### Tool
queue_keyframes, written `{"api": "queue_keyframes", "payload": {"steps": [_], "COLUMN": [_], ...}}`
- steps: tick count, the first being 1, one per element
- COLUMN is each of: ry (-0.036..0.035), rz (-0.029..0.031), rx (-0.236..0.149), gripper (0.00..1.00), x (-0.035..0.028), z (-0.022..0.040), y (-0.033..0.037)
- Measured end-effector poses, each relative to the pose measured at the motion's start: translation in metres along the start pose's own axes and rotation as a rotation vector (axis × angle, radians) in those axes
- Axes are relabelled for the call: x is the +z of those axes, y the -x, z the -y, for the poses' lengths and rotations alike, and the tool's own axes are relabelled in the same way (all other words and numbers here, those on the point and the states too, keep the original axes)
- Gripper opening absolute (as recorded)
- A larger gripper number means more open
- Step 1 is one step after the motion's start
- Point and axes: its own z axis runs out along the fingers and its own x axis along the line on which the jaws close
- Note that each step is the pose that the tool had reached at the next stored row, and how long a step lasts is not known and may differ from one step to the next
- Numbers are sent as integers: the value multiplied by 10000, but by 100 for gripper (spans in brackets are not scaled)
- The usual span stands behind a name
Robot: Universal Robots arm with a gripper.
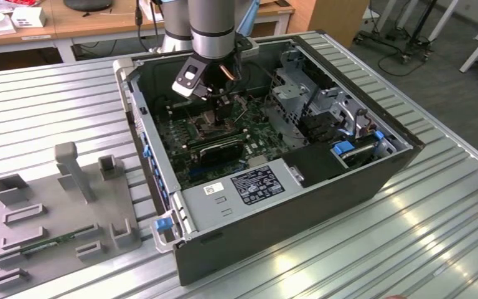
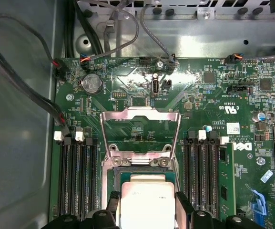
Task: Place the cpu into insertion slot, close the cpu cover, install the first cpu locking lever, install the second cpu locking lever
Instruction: 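Place the cpu into insertion slot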
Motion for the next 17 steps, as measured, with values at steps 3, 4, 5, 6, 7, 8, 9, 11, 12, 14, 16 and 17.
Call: {"api": "queue_keyframes", "payload": {"steps": [3, 4, 5, 6, 7, 8, 9, 11, 12, 14, 16, 17], "ry": [3, 1, 1, 1, 1, 1, 1, 1, 0, 0, 1, 1], "rz": [-4, -3, -2, -2, -2, -2, -2, -1, -1, -1, -1, -2], "rx": [2, 1, 0, -1, 0, 0, 1, 1, 0, -1, 0, 0], "gripper": [54, 54, 54, 54, 54, 54, 54, 54, 54, 54, 54, 54], "x": [8, 12, 16, 20, 26, 34, 46, 68, 79, 97, 112, 120], "z": [13, 17, 18, 18, 19, 21, 24, 28, 30, 32, 35, 36], "y": [-3, -4, -5, -6, -7, -8, -9, -11, -12, -13, -14, -14]}}
